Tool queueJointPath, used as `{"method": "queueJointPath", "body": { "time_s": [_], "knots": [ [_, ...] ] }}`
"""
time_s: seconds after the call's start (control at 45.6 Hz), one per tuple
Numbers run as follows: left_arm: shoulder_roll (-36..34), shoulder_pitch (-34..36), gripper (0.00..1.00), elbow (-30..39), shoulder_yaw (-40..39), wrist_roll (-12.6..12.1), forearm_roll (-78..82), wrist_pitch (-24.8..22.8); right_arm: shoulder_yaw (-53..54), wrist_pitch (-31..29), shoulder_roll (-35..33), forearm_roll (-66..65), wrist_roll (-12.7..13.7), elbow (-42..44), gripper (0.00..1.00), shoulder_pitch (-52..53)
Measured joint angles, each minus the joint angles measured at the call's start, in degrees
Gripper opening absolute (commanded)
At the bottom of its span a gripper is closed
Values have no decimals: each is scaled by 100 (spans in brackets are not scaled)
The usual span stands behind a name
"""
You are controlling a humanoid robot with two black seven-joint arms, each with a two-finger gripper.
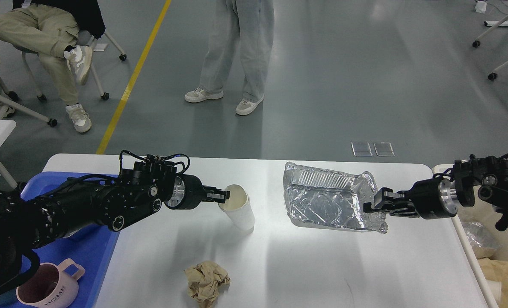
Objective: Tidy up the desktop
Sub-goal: 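Reach the left gripper to the white paper cup and grasp it, then lift the paper cup with the left gripper toward the held foil tray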
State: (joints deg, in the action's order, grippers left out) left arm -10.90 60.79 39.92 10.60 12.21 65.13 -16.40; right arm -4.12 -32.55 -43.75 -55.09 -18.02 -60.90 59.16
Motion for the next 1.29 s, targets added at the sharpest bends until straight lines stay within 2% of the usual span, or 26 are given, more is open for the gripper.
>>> {"method": "queueJointPath", "body": {
  "time_s": [0.373, 0.526, 0.68, 0.899, 1.14, 1.294],
  "knots": [
    [-112, 89, 0, 137, 2, 9, 6, -95, 8, 2, -2, 7, 0, -3, 0, 17],
    [-435, 224, 0, 424, -41, 17, 3, -231, 8, 0, 3, 7, 0, 0, 0, 35],
    [-1044, 477, 0, 990, -72, 19, -5, -411, 8, -6, 13, 8, 0, 1, 0, 58],
    [-2262, 929, 1, 1979, -119, 31, -10, -731, 3, -2, 30, 8, 0, 2, 0, 65],
    [-3578, 1299, 1, 2995, -559, 36, -30, -1142, 20, 0, 33, 9, 0, -1, 0, 103],
    [-4086, 1543, 1, 3413, -904, 179, -75, -1466, 34, -2, 40, 15, 0, -1, 0, 113]
  ]
}}
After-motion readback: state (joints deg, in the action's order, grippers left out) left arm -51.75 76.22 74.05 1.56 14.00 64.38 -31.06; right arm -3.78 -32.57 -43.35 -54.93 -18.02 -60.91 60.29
